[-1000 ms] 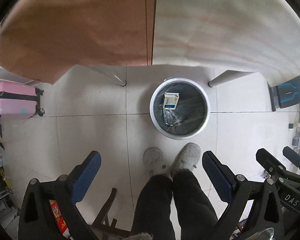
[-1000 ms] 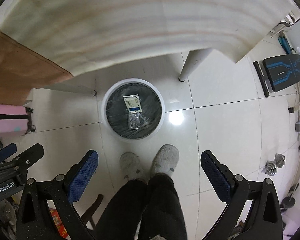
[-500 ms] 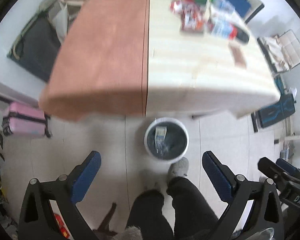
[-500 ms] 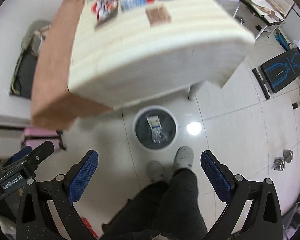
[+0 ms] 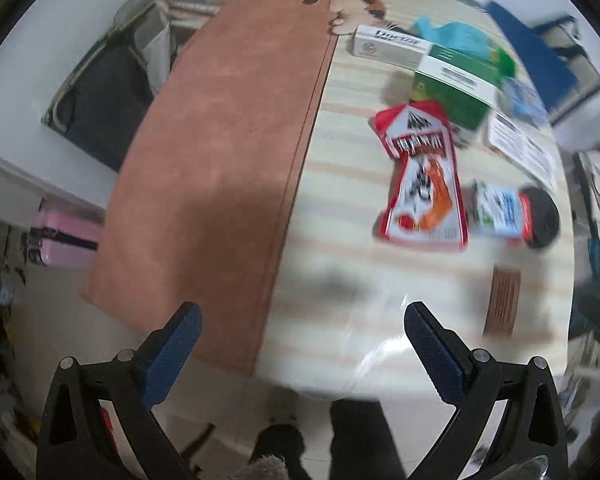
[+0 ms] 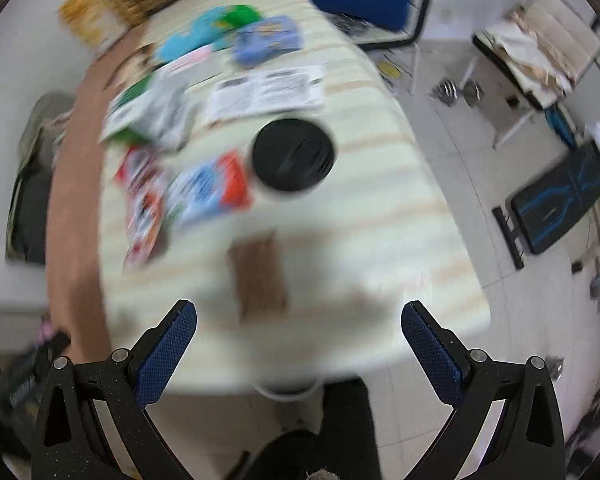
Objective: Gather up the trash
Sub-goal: 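Grasp the black cup lid with the right tool while the left tool grasps the red snack wrapper, then carry the lid and wrapper over the bin and release both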
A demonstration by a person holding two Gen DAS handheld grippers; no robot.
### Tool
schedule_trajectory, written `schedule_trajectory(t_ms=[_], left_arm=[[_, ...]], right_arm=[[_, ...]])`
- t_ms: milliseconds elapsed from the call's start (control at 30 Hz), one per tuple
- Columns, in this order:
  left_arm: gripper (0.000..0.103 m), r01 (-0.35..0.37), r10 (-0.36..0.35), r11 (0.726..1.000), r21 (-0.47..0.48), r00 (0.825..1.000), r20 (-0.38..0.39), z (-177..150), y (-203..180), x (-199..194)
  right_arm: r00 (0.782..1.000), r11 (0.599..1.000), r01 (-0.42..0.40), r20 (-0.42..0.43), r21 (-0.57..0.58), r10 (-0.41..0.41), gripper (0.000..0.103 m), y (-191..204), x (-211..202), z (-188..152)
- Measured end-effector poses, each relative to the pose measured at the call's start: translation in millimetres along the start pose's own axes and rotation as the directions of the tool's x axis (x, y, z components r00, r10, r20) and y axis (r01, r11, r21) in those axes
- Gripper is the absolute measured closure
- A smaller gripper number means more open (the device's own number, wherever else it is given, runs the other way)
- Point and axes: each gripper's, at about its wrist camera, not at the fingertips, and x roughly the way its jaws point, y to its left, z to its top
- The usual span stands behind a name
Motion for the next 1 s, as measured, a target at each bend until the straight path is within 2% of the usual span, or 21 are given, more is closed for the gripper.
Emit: schedule_trajectory(t_ms=[133,267,333,400,467,533,567,600,633,667,700,867,900,1000], left_arm=[[0.000,-0.018,0.016,0.999,-0.048,0.999,-0.044,36.7,-20.5,25.3],[0.000,0.001,-0.008,0.997,-0.079,0.996,-0.088,66.2,-35.5,51.1],[0.000,0.030,-0.040,0.996,-0.086,0.993,-0.111,76.5,-42.9,62.9],[0.000,0.067,-0.078,0.994,-0.081,0.986,-0.147,86.2,-53.2,79.2],[0.000,0.088,-0.098,0.994,-0.063,0.980,-0.172,93.6,-62.7,93.8],[0.001,0.091,-0.097,0.995,-0.037,0.978,-0.183,98.7,-70.8,104.4],[0.014,0.094,-0.098,0.995,-0.027,0.979,-0.180,101.1,-73.7,107.8],[0.033,0.119,-0.121,0.993,-0.020,0.977,-0.173,102.4,-76.1,109.4],[0.039,0.134,-0.135,0.991,-0.019,0.976,-0.173,103.0,-77.2,109.7],[0.049,0.129,-0.129,0.992,-0.011,0.979,-0.158,103.2,-78.8,107.3],[0.064,0.142,-0.139,0.990,0.005,0.979,-0.148,102.5,-81.6,104.7],[0.073,0.111,-0.103,0.992,0.059,0.988,-0.119,93.9,-86.7,95.1],[0.084,0.114,-0.106,0.992,0.058,0.988,-0.114,92.1,-85.3,92.6],[0.094,0.145,-0.140,0.988,0.056,0.986,-0.091,87.1,-80.9,78.6]], right_arm=[[0.998,0.992,-0.028,-0.059,0.124,0.035,0.000,-16.7,53.7,69.0],[0.993,0.988,-0.019,-0.110,0.156,0.036,0.000,-5.4,100.5,105.0],[0.991,0.990,-0.010,-0.132,0.139,0.029,0.003,4.9,115.2,112.6],[0.992,0.995,0.044,-0.122,0.087,-0.034,0.008,17.9,118.8,114.3],[0.994,0.997,0.049,-0.098,0.065,-0.042,0.019,22.2,115.8,115.6],[0.993,0.998,0.047,-0.114,0.042,-0.042,0.019,23.7,117.1,116.8],[0.992,0.999,0.041,-0.121,0.032,-0.037,0.019,23.9,117.2,117.0],[0.991,0.999,0.049,-0.124,0.016,-0.046,0.019,24.0,117.0,117.5],[0.991,0.999,0.052,-0.120,0.000,-0.052,0.020,23.4,115.5,116.9],[0.991,0.999,0.053,-0.121,-0.006,-0.054,0.020,22.7,114.0,116.8],[0.991,0.999,0.052,-0.121,-0.004,-0.052,0.020,19.6,112.8,116.4],[0.992,0.999,0.026,-0.124,0.022,-0.024,0.020,-0.5,103.2,109.6],[0.992,0.999,0.022,-0.123,0.024,-0.018,0.020,-3.3,100.8,107.1],[0.993,1.000,0.008,-0.114,0.017,-0.006,0.020,-7.6,93.9,99.8]])
